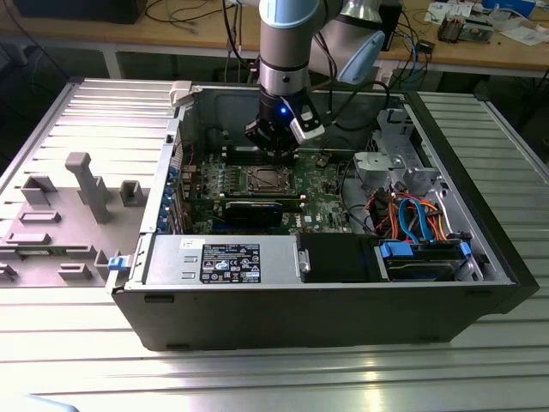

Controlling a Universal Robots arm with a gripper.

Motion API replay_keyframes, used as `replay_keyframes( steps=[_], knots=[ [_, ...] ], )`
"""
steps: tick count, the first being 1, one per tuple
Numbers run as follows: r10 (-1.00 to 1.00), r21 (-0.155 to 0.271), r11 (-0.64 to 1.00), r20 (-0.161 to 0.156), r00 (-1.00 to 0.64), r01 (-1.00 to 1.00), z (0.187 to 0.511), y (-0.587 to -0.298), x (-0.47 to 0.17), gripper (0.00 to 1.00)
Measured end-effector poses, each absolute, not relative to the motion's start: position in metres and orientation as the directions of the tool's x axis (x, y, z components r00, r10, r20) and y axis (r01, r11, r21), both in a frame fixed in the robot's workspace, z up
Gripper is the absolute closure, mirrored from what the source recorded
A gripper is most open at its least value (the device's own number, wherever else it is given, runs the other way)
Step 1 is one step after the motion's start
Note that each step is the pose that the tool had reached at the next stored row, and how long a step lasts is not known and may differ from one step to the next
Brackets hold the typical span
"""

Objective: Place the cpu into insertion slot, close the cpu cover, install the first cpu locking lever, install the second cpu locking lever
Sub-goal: 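Install the first cpu locking lever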

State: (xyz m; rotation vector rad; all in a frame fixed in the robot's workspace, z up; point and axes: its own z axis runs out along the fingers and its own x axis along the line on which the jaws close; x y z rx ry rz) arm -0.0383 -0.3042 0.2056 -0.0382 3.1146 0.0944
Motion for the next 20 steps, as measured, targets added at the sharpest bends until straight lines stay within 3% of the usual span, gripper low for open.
replay_keyframes(
  steps=[20],
  knots=[
    [-0.024, 0.060, 0.998, -0.026, -0.999, -0.025, 0.2026, -0.3082, -0.0383, 0.89]
  ],
)
